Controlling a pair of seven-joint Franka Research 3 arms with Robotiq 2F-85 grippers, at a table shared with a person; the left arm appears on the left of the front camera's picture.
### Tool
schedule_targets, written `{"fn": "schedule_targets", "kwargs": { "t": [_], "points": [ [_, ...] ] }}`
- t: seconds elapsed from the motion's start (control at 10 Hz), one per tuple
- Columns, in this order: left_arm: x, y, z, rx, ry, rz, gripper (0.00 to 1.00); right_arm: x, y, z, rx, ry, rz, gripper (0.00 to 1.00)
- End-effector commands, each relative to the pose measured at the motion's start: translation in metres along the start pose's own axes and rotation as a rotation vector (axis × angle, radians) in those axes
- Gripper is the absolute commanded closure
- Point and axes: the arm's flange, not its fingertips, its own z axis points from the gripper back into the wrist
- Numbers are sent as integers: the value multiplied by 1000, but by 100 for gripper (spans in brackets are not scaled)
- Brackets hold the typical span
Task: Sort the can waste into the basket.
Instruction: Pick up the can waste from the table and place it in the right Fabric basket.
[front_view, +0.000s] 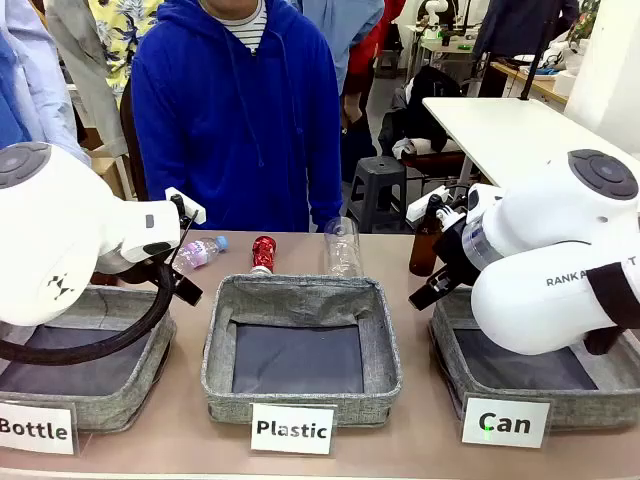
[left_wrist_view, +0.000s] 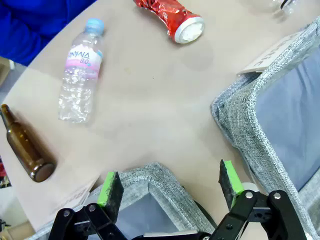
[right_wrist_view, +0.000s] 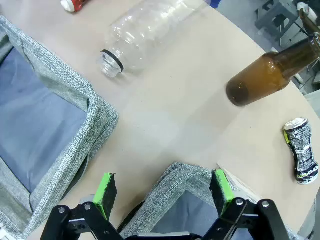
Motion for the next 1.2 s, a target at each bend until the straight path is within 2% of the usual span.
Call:
{"fn": "schedule_targets", "kwargs": {
  "t": [0.0, 1.1],
  "points": [
    [0, 0, 0, 0, 0, 0, 0, 0, 0, 0, 0, 0, 0, 0],
    [0, 0, 0, 0, 0, 0, 0, 0, 0, 0, 0, 0, 0, 0]
  ]
}}
